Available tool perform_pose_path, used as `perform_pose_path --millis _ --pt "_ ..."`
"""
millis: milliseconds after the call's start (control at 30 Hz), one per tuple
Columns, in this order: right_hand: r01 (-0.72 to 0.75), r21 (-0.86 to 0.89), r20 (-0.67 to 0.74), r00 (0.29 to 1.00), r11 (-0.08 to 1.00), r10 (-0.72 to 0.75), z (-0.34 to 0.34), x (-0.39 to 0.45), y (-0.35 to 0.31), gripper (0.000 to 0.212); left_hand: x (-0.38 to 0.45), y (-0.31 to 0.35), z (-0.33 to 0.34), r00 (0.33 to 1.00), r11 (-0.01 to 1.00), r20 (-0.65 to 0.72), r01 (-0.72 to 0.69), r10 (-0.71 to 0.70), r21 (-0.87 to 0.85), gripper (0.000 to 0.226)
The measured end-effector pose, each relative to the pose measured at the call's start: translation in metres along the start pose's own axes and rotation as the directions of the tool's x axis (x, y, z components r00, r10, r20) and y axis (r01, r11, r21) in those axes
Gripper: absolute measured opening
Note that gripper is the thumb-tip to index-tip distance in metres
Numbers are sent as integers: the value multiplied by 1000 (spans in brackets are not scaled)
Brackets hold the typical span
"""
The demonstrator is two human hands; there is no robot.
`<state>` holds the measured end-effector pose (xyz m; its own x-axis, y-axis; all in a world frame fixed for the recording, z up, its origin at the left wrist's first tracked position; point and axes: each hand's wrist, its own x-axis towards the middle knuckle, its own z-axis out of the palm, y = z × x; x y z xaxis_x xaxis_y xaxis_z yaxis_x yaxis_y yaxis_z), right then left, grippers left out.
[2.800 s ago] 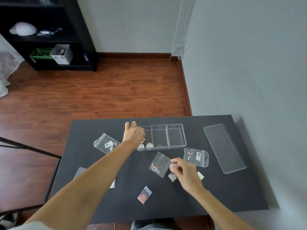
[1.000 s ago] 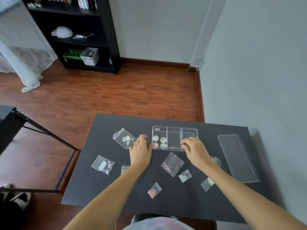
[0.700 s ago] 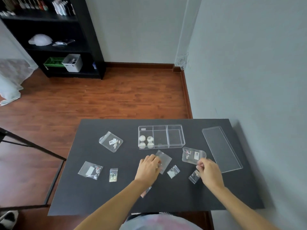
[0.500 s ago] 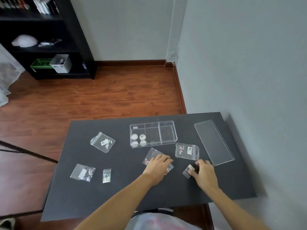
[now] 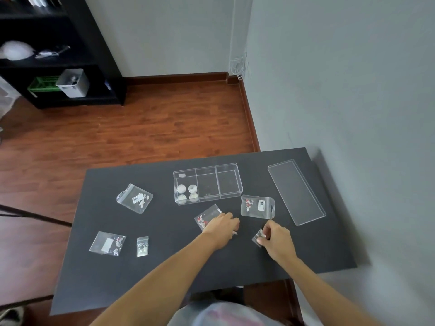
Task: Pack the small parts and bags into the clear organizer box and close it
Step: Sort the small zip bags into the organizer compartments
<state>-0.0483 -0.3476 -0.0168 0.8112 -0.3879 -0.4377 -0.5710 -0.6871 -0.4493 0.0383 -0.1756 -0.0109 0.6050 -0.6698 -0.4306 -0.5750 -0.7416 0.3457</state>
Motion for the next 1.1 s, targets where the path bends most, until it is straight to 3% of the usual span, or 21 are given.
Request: perform_pose_path --millis 167,267,400,500,600,733,833,967,1100 --pt "22 102 -4 1000 995 -22 1 0 -4 14 -8 -5 3 999 995 -19 44 -46 -93 31" --pt "89 186 -103 992 979 -71 -6 1 -12 8 -17 -13 -7 983 958 -157 49 -97 -284 20" --pt "43 400 -112 994 916 2 -22 8 -33 9 -25 -36 -41 886 909 -415 15 -205 -417 18" --pt "40 536 -92 996 843 11 -29 15 -48 14 -23 -59 -66 800 899 -503 99 -326 -426 20" --pt "34 581 -66 998 813 6 -30 22 -58 17 -11 -77 -80 776 911 -514 184 -365 -369 16" --pt "-2 670 -11 1000 743 13 -24 27 -64 15 15 -87 -84 834 935 -438 238 -336 -264 13" --pt "-39 684 8 999 728 46 -22 28 -62 11 30 -88 -82 891 959 -353 268 -285 -95 12" --pt "-78 636 0 995 768 101 -23 24 -58 17 37 -81 -83 918 927 -264 343 -296 153 26" --pt "-59 557 -39 995 828 97 -25 20 -57 13 39 -73 -85 922 886 -238 365 -304 285 27"
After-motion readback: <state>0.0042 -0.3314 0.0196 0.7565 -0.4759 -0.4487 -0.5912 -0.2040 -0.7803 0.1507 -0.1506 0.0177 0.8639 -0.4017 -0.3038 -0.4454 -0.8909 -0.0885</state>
